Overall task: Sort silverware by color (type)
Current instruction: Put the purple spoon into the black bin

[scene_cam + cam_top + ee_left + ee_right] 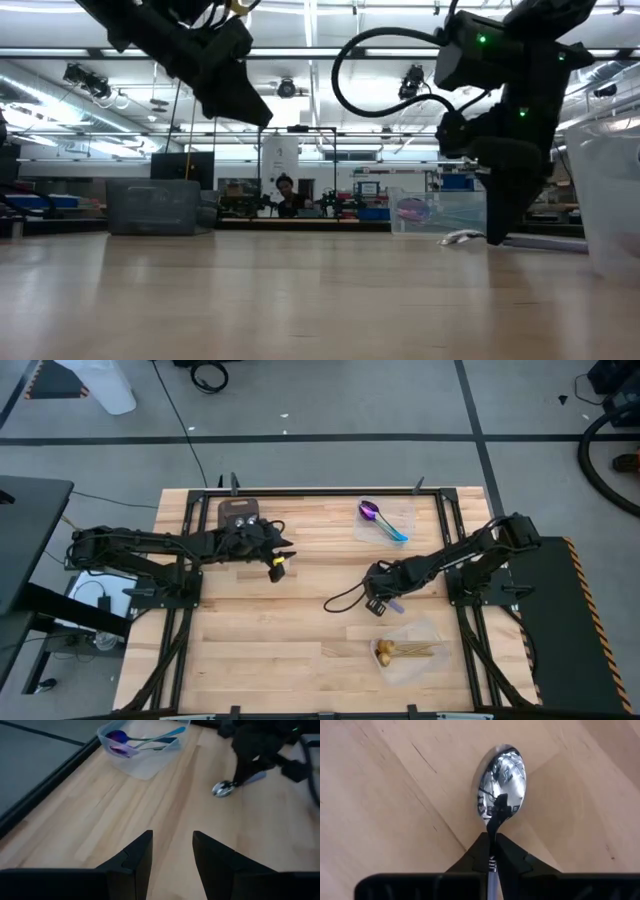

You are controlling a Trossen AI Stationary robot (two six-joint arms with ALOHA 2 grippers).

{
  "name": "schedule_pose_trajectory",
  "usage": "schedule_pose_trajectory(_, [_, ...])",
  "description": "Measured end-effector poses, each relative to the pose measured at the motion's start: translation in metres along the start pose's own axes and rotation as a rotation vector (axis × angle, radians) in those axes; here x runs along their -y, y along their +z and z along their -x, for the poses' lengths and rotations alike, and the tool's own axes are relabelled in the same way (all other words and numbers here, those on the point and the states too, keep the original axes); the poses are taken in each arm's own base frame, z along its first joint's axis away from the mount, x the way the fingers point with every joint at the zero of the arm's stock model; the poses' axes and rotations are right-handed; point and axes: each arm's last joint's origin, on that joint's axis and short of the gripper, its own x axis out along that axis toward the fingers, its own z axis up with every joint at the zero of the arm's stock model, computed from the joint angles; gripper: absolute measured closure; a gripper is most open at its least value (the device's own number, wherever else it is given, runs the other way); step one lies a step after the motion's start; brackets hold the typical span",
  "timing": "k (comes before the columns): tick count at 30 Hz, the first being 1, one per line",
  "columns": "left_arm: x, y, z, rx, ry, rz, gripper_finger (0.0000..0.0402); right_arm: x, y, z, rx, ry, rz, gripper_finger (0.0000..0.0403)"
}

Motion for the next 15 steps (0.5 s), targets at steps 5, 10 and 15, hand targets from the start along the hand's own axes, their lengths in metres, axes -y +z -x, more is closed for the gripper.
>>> schedule_pose_trajectory(5, [0.011,-0.001,0.002,0.001,-0.04,0.032,0.0253,0.002,0.003,0.002,0.009,0.013,0.03,0.0382])
schedule_pose_trajectory(10, [0.03,-0.007,0.001,-0.024,-0.1,0.043,0.0253,0.002,0.004,0.007,0.037,0.03,0.068,0.0389])
schedule_pose_trajectory(15, [0.053,-0.021,-0.013,-0.067,-0.14,0.047,0.0253,0.0,0.007,0.01,0.081,0.049,0.098,0.0392])
